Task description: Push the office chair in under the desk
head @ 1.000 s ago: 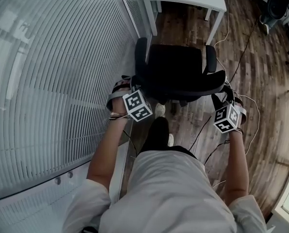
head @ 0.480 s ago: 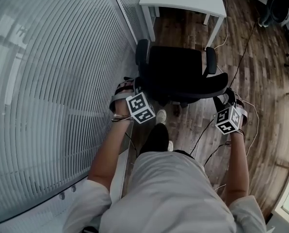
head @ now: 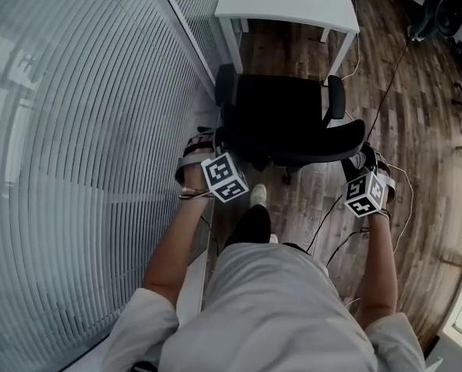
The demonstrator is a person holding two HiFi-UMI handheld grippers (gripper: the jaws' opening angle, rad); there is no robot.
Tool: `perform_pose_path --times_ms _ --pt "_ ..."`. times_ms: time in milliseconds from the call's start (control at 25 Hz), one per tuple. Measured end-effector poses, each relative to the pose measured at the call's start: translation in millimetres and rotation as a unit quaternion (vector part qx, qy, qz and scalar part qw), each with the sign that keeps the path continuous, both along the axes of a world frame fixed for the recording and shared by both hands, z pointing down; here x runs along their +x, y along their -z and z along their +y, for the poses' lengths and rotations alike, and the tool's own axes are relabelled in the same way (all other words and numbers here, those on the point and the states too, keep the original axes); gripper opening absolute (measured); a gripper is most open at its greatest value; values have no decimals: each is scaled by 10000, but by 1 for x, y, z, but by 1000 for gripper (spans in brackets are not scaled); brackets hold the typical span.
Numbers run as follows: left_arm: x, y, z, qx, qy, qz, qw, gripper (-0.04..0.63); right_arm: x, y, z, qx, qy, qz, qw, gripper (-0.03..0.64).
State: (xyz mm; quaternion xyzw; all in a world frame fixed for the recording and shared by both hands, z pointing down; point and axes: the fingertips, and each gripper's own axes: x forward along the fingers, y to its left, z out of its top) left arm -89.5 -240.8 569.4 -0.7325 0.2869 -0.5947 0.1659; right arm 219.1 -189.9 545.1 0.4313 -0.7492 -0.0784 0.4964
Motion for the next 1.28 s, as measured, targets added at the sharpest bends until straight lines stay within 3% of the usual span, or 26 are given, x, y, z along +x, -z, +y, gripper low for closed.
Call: perform_pose_path --times_ms 960,1280 --pt "17 -13 -156 63 -400 142 9991 204 12 -11 -142 -37 -398 50 9992 209" --pt "21 24 -232 34 -454 50 9989 202 16 21 -210 -93 -461 20 9989 209"
